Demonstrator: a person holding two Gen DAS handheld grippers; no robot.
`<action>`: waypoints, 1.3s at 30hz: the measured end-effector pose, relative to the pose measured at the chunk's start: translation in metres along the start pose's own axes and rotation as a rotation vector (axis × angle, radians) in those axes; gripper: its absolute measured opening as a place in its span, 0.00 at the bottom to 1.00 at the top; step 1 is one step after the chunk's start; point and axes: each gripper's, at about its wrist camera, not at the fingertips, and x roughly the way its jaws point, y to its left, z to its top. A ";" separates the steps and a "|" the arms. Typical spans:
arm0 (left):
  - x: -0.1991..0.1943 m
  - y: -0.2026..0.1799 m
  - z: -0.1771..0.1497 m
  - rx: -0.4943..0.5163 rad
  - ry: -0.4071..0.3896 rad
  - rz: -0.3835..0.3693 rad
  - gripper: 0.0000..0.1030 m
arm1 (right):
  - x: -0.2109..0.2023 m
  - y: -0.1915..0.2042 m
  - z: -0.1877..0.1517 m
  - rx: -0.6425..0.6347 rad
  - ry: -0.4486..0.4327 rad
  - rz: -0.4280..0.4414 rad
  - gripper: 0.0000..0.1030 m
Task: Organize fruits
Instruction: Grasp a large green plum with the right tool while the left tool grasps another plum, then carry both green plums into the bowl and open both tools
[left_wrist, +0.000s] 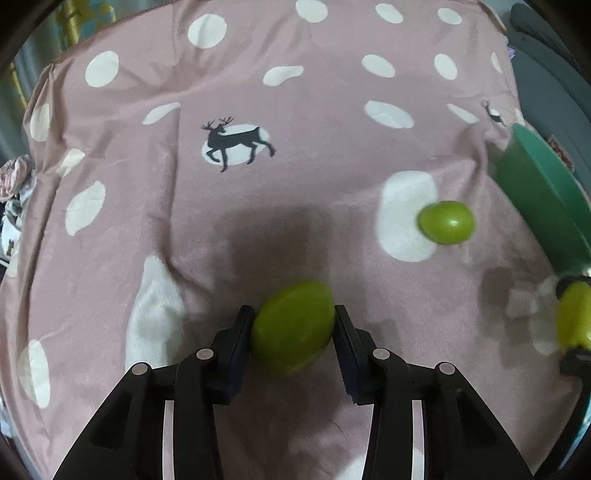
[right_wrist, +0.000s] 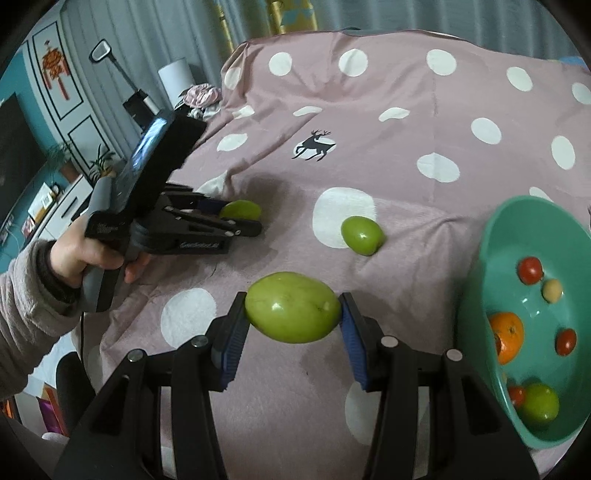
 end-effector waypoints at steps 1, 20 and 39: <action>-0.005 -0.002 -0.002 -0.001 -0.009 -0.012 0.41 | -0.001 -0.002 -0.001 0.010 -0.004 0.002 0.47; -0.090 -0.091 -0.026 0.057 -0.163 -0.059 0.42 | -0.060 -0.021 -0.026 0.078 -0.125 -0.066 0.47; -0.106 -0.164 0.005 0.148 -0.227 -0.118 0.42 | -0.115 -0.078 -0.054 0.217 -0.238 -0.190 0.47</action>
